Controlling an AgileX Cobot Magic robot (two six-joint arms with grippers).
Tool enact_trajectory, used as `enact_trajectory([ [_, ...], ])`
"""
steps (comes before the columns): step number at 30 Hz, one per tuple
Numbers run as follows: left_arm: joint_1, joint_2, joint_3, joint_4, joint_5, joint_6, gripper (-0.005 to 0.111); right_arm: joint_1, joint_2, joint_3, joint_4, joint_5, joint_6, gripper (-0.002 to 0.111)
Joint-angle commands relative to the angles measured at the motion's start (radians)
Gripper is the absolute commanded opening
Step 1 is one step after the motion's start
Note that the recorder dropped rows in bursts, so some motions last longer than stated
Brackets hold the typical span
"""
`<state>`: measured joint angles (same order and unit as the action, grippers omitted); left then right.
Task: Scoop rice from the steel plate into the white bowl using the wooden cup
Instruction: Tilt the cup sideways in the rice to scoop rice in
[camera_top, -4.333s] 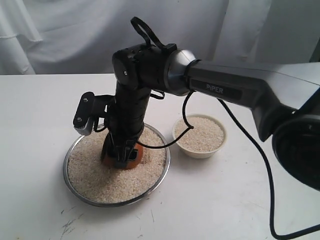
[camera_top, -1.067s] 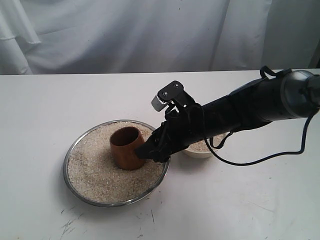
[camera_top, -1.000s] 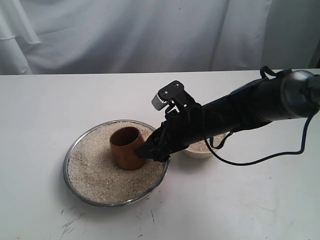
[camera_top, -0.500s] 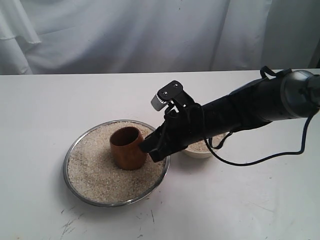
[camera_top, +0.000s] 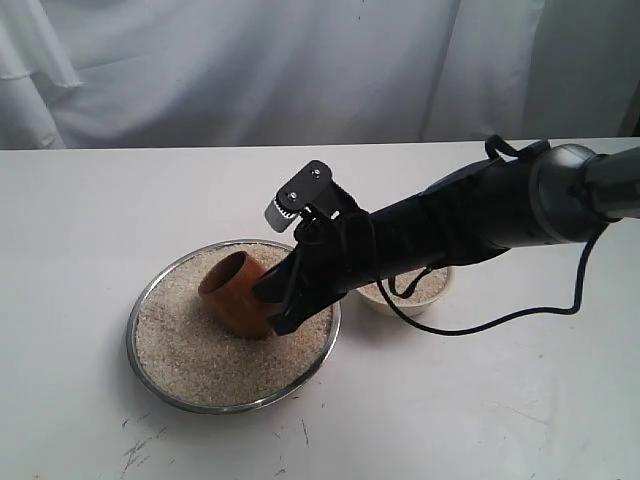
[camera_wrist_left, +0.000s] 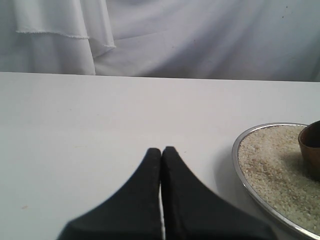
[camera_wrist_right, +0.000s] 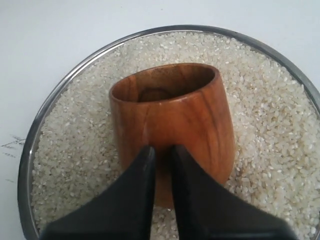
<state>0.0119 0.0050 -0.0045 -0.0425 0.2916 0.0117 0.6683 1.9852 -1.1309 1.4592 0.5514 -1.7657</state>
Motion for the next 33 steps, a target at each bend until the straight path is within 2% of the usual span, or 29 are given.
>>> enact_trajectory([
  [1,-0.002,-0.005,0.005,-0.001,-0.006,-0.003,0.0,0.017,0.0,-0.006,0.015,-0.03,-0.022,0.012],
  [6,-0.002,-0.005,0.005,-0.001,-0.006,-0.003,0.0,0.018,0.033,-0.036,0.059,-0.01,-0.075,0.014],
  [9,-0.002,-0.005,0.005,-0.001,-0.006,-0.003,0.0,0.018,0.06,-0.069,0.059,0.022,-0.075,0.021],
  [17,-0.002,-0.005,0.005,-0.001,-0.006,-0.003,0.0,0.018,0.075,-0.09,0.041,0.027,-0.075,0.058],
  [20,-0.002,-0.005,0.005,-0.001,-0.006,-0.003,0.0,0.018,0.075,-0.09,0.036,0.021,-0.109,0.066],
  [33,-0.002,-0.005,0.005,-0.001,-0.006,-0.003,0.0,0.041,0.191,-0.188,0.042,0.039,-0.111,0.069],
])
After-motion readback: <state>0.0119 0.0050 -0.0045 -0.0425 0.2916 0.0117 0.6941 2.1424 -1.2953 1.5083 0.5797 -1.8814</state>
